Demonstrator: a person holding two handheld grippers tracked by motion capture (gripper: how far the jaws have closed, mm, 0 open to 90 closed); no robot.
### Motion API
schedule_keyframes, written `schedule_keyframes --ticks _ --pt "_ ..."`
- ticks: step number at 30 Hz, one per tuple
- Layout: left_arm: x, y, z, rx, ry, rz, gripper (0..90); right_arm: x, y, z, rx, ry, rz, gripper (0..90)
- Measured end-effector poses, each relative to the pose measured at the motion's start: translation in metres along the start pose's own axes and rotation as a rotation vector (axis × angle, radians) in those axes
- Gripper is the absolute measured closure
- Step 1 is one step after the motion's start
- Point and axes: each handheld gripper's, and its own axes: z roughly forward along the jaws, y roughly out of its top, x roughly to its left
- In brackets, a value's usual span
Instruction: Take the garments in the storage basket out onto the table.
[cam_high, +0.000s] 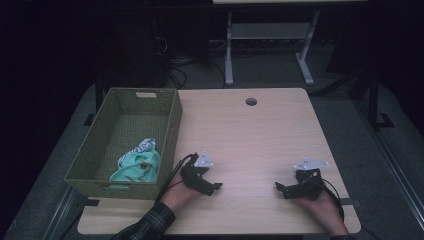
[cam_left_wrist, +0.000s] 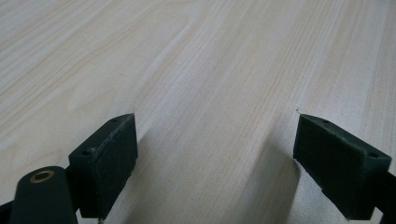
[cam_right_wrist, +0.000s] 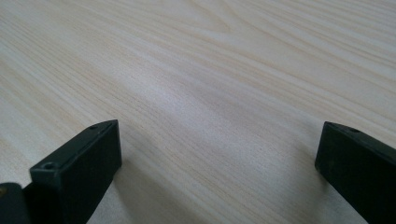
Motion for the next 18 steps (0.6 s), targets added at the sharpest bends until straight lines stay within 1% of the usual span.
schedule_keyframes --ticks 3,6,9,10,15,17,18 --pt "0.0 0.002 -0.001 0.006 0.004 -0.005 13.0 0.0 0.0 0.0 -0.002 0.002 0.0 0.0" --pt "0.001 0.003 -0.002 0.0 0.008 -0.005 13.0 -0.001 0.0 0.0 -0.004 0.003 0.001 0.0" --pt "0.003 0.004 -0.006 -0.013 -0.007 -0.019 13.0 0.0 0.0 0.0 0.001 -0.003 -0.001 0.0" --pt "0.003 0.005 -0.007 -0.014 -0.009 -0.031 13.0 0.0 0.0 0.0 0.001 -0.002 0.001 0.0" --pt "0.005 0.008 -0.01 -0.027 -0.008 -0.026 13.1 0.001 -0.001 -0.001 -0.002 -0.002 0.003 0.0" --pt "0.005 0.008 -0.012 -0.031 -0.026 -0.033 13.1 0.001 -0.001 -0.001 0.0 -0.003 0.003 0.0" --pt "0.005 0.008 -0.012 -0.033 -0.025 -0.035 13.1 0.001 -0.001 -0.001 0.0 -0.004 0.002 0.0"
